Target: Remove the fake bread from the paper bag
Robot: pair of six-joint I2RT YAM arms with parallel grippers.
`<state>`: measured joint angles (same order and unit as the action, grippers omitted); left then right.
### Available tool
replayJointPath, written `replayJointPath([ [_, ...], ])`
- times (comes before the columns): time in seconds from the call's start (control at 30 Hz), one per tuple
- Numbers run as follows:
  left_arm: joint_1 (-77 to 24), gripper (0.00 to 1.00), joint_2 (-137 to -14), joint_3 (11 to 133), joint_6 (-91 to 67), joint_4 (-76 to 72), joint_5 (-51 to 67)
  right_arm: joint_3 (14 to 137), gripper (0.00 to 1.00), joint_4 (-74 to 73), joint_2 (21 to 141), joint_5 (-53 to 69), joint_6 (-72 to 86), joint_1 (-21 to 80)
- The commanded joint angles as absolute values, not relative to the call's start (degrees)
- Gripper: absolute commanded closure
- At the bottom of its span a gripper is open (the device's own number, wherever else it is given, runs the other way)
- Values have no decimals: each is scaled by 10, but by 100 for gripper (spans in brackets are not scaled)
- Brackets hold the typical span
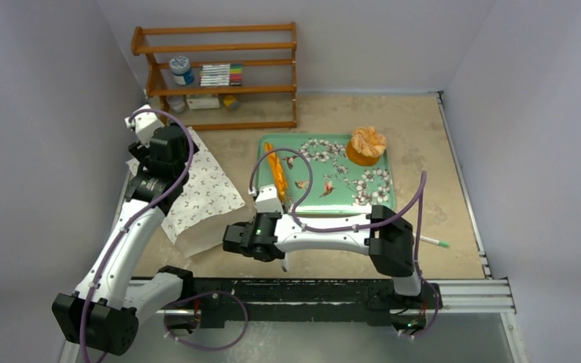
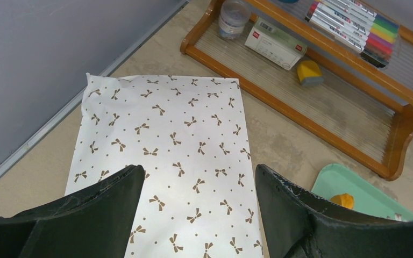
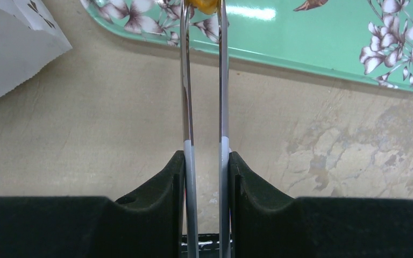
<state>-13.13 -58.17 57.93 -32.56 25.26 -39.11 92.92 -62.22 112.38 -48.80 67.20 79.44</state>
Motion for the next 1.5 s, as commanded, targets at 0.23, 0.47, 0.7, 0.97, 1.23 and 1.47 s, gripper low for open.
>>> replayJointPath([
  [0.23,-127,24,-570,569,-343,228,-373,876,100,-660,1090,-481,747,813],
  [0.47,-126,24,-566,571,-338,236,-380,934,100,-627,1146,-489,708,775],
  [0.7,-127,24,-571,570,-338,241,-381,933,100,-508,1149,-479,598,734],
  [0.97,-127,24,-579,572,-335,242,-385,938,100,-469,1172,-454,561,725],
  [1.23,-127,23,-580,571,-332,243,-387,929,87,-431,1170,-430,542,726],
  [1.47,-127,23,-583,573,-333,243,-386,927,64,-418,1151,-426,536,729],
])
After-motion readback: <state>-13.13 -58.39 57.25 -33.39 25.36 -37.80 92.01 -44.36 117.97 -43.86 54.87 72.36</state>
